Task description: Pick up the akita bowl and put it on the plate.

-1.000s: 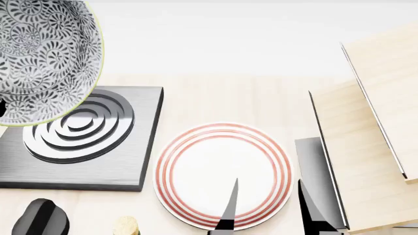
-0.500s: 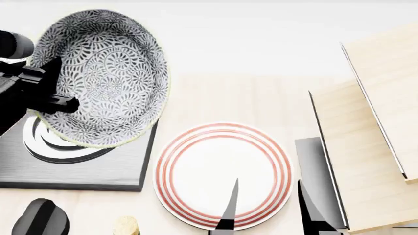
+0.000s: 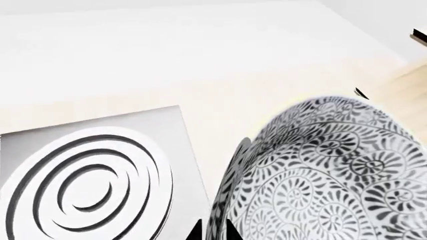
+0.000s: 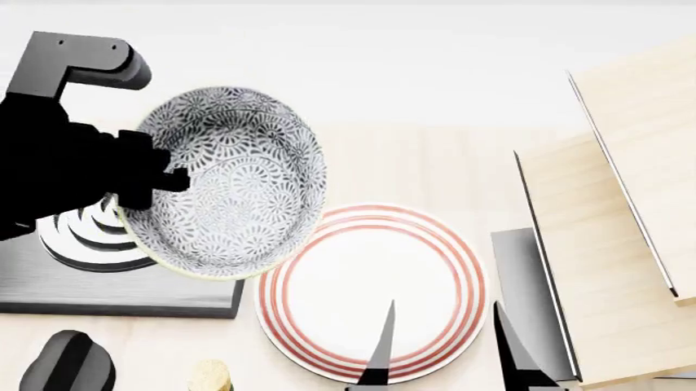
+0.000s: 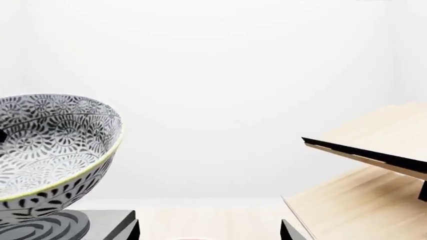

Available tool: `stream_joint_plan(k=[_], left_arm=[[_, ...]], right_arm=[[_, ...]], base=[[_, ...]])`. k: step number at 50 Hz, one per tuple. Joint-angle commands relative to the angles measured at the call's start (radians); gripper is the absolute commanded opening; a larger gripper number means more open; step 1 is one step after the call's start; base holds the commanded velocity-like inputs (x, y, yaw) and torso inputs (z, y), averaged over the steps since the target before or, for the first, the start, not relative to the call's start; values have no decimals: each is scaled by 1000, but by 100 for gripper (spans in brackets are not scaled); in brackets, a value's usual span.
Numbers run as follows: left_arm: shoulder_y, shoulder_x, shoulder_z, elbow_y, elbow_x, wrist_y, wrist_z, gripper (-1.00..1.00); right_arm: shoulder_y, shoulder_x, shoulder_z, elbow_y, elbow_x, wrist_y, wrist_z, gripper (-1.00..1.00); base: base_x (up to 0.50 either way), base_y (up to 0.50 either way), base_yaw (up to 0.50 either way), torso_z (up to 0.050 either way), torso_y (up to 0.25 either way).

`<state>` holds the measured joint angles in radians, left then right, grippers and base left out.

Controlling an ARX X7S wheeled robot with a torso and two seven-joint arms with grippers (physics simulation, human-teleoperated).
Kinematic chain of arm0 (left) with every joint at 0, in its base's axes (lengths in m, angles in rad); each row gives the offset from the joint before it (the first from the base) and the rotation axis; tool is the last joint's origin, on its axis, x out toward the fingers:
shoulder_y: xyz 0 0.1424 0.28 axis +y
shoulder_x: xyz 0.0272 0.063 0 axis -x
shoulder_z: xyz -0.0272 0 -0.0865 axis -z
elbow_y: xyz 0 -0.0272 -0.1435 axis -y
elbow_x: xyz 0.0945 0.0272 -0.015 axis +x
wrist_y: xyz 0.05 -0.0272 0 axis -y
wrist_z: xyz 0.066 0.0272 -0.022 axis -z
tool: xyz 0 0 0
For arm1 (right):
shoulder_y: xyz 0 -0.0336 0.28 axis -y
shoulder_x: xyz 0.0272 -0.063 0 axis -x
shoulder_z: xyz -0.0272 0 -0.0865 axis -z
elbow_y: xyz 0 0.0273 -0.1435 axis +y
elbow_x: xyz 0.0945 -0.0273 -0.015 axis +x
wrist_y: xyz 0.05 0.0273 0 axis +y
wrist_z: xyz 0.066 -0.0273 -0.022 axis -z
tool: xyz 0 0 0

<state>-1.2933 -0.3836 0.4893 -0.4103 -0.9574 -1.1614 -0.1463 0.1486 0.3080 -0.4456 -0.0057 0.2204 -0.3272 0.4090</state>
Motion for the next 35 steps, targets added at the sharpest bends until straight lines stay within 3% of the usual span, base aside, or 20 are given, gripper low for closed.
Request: stream_joint_plan(k=[1, 6, 10, 12, 16, 19, 22, 29, 35], left_arm=[[-186, 125, 92, -374, 71, 23, 148, -100], [-288, 211, 142, -612, 118, 46, 251, -100], [-381, 308, 213, -867, 171, 61, 451, -100], [-392, 337, 238, -897, 210, 15, 520, -100], [-413, 361, 171, -898, 290, -77, 567, -100], [-425, 383, 202, -893, 321, -104, 638, -100], [-423, 383, 269, -890, 225, -102, 571, -100], [-422, 383, 445, -895, -12, -51, 534, -100], [-425, 383, 535, -896, -120, 4, 488, -100]], right_arm=[[-1, 4, -1, -1, 0, -3, 3, 100], [-1, 5, -1, 5, 8, -8, -2, 100], [2, 3, -2, 12, 11, -13, -5, 100], [4, 2, -3, 17, 12, -15, -5, 100], [4, 0, -5, 25, 16, -20, -8, 100], [0, 2, -5, 17, 20, -22, -9, 100], [-5, 6, -3, 13, 25, -28, -9, 100], [-7, 9, 0, 17, 24, -34, -5, 100], [-6, 8, -1, 28, 27, -40, -7, 100]], base=[[0, 0, 0, 0, 10], [0, 0, 0, 0, 0], [0, 0, 0, 0, 0], [0, 0, 0, 0, 0], [0, 0, 0, 0, 0], [0, 0, 0, 0, 0], [0, 0, 0, 0, 0], [0, 0, 0, 0, 0], [0, 0, 0, 0, 2]])
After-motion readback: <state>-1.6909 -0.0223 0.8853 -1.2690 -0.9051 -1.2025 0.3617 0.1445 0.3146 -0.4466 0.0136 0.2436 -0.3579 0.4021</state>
